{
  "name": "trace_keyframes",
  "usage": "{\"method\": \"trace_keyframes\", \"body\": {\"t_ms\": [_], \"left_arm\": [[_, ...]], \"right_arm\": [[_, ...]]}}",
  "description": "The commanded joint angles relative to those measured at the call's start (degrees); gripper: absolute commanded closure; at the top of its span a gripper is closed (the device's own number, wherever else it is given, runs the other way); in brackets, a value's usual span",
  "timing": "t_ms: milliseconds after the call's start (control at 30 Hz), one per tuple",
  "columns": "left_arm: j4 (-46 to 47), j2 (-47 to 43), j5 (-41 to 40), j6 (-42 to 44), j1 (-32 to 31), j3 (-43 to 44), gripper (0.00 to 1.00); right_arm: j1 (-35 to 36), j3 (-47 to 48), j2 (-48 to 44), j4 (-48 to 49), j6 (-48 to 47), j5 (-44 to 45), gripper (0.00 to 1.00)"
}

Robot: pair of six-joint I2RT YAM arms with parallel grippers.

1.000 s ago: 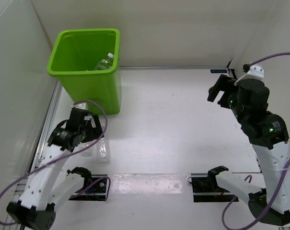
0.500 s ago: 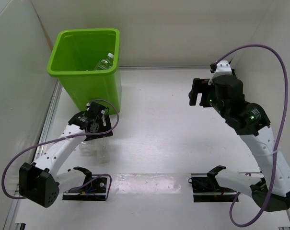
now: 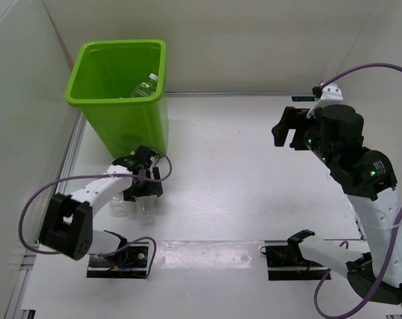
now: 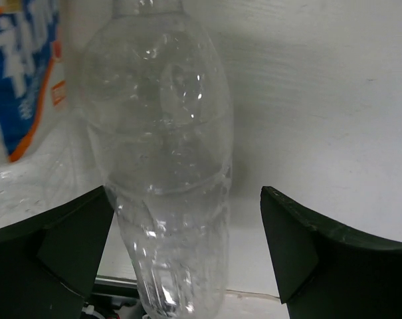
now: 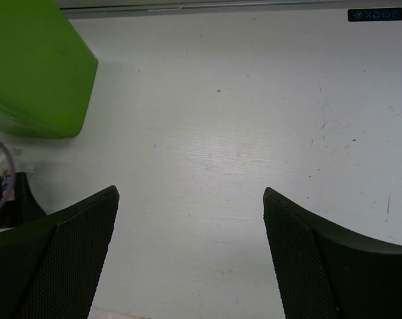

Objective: Put the plastic bottles in the bin

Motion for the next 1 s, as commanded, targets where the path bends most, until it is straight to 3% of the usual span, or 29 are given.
{"method": "trace_keyframes", "body": {"t_ms": [0,67,200,267,367,600,700,800,900,967], "left_arm": [[2.29,6.05,2.57,-1.3,-0.04,2.47,0.0],[-1.11,8.27,1.26,-1.47,-0.83,5.46,0.0],[-3.34,11.36,1.17,-1.48,-1.27,8.03,0.1],[-2.81,10.31,1.25,-0.86,-1.54,7.33,0.27],[-3.16,7.58,1.34,-0.95,-1.89,6.63,0.44],[-10.53,-0.48,-6.82,-0.95,-8.03,11.98,0.5],[-10.37,-8.03,-11.48,0.45,-15.05,15.14,0.52],[-6.25,-16.48,-15.34,5.43,-20.69,17.95,0.54],[4.89,-23.08,-16.41,11.87,-24.65,20.15,0.58],[10.36,-24.75,-13.62,21.41,-26.49,22.17,0.61]], "right_arm": [[-1.18,3.68,0.08,-1.24,0.51,-4.44,0.1],[-1.97,4.04,0.34,-1.59,1.3,-5.32,0.1],[-3.73,3.69,0.34,-1.6,2.88,-7.87,0.1],[-4.78,3.25,0.34,-1.59,4.11,-8.84,0.1],[-6.19,2.46,0.17,-1.51,5.43,-10.51,0.1],[-8.04,-0.09,-0.01,-0.98,7.98,-13.06,0.1],[-8.48,-1.58,0.25,0.25,8.77,-14.55,0.1],[-8.57,-2.38,0.52,1.04,9.48,-15.35,0.1],[-8.22,-3.08,1.04,1.31,9.65,-15.43,0.1],[-8.21,-3.43,1.13,1.39,9.83,-15.52,0.1]]}}
